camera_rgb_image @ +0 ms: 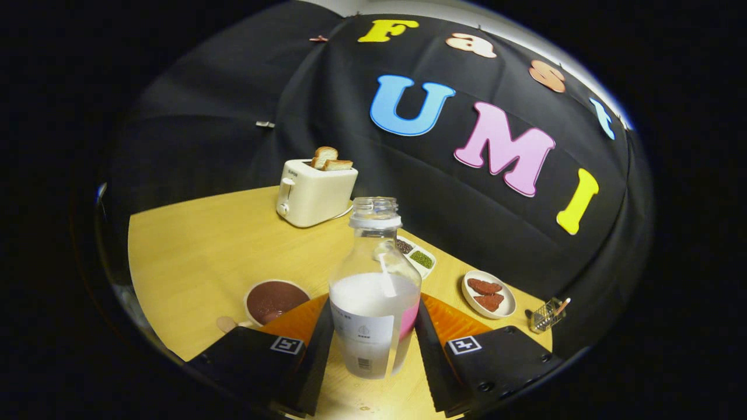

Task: Take the bottle from table, then pour the juice into the cup, finally place the bottle on the coaster

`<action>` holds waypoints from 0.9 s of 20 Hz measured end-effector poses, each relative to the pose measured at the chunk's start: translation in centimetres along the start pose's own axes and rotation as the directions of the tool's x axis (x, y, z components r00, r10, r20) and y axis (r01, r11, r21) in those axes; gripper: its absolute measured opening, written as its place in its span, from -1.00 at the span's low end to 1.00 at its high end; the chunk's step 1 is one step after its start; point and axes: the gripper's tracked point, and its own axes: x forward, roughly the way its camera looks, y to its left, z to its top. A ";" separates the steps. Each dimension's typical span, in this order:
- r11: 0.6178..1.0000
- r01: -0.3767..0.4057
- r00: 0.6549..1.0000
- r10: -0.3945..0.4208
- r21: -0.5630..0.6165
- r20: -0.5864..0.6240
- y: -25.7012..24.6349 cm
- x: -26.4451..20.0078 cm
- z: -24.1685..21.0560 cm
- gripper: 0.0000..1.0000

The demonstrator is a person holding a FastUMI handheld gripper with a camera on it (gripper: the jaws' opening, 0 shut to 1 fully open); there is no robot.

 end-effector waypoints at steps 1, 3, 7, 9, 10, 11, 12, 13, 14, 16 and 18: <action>0.999 -0.003 1.000 0.002 0.033 0.025 -0.1 0.0 0.8 0.48; 0.995 -0.021 0.997 0.013 0.098 0.082 -0.5 -0.1 2.2 0.48; 0.982 -0.019 0.979 -0.020 0.189 0.203 -2.1 -0.3 5.3 0.48; 0.977 0.008 0.968 -0.061 0.215 0.244 -3.5 0.3 6.5 0.48; 0.972 0.020 0.963 -0.082 0.236 0.256 -4.2 0.8 6.9 0.48; 0.966 0.035 0.960 -0.104 0.258 0.260 -4.9 1.4 6.9 0.48; 0.960 0.051 0.957 -0.126 0.277 0.260 -5.7 2.0 6.9 0.48; 0.955 0.059 0.955 -0.139 0.291 0.263 -6.2 2.5 6.8 0.48; 0.953 0.069 0.952 -0.151 0.295 0.266 -6.7 3.2 6.7 0.48; 0.953 0.090 0.951 -0.169 0.290 0.259 -7.8 4.6 6.0 0.48; 0.949 0.103 0.952 -0.181 0.298 0.247 -8.5 6.0 4.8 0.48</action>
